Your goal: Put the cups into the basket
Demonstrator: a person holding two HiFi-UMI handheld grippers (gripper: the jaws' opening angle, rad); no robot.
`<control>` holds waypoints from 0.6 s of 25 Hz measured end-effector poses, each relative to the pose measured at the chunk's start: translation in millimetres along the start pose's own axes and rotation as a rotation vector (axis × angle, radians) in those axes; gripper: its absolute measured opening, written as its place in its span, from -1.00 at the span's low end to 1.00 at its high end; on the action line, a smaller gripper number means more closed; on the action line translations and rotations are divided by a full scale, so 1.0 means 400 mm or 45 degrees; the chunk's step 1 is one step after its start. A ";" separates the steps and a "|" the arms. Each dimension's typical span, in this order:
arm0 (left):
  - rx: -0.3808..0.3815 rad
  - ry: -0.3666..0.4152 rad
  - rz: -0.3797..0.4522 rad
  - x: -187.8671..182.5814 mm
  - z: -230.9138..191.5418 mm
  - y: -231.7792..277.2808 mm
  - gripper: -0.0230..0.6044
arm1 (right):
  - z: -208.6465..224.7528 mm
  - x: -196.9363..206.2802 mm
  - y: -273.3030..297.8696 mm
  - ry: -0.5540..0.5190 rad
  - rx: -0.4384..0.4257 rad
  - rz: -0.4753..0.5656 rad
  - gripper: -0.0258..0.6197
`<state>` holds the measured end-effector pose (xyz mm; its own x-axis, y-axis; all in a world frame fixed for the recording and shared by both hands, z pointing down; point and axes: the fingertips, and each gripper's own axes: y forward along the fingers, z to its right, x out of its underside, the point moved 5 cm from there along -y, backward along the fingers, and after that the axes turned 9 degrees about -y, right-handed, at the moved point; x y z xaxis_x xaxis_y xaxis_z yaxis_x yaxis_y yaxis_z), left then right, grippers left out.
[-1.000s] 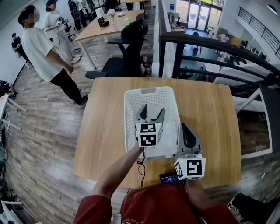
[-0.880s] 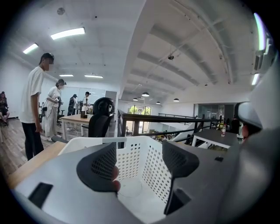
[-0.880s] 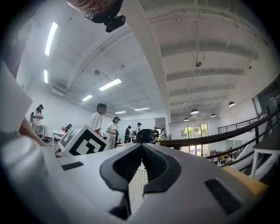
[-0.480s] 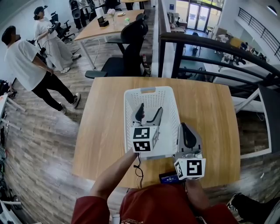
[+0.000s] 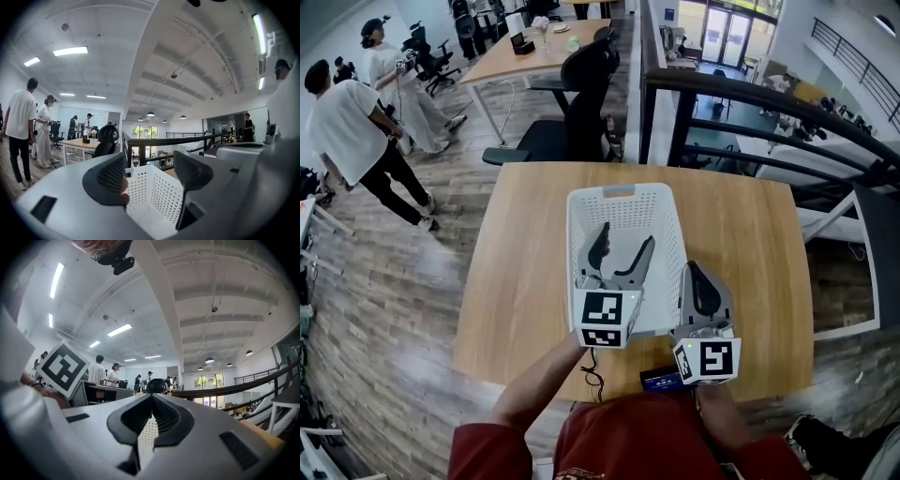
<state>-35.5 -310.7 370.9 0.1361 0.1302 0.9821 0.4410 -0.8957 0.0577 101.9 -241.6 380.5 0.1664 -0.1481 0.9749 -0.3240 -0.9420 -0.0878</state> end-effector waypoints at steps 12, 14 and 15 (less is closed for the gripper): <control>-0.062 0.059 0.155 -0.085 0.018 -0.113 -0.03 | -0.002 -0.011 0.004 -0.012 -0.004 0.008 -0.88; -0.078 0.033 0.159 -0.087 0.013 -0.128 -0.06 | -0.003 -0.012 0.004 -0.012 -0.006 0.009 -0.88; -0.087 0.017 0.160 -0.087 0.010 -0.136 -0.08 | -0.004 -0.012 0.004 -0.012 -0.007 0.009 -0.88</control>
<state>-60.9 -265.0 332.8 0.1741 0.0102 0.9847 0.3598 -0.9315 -0.0540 99.1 -242.1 375.9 0.1729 -0.1576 0.9722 -0.3303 -0.9392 -0.0935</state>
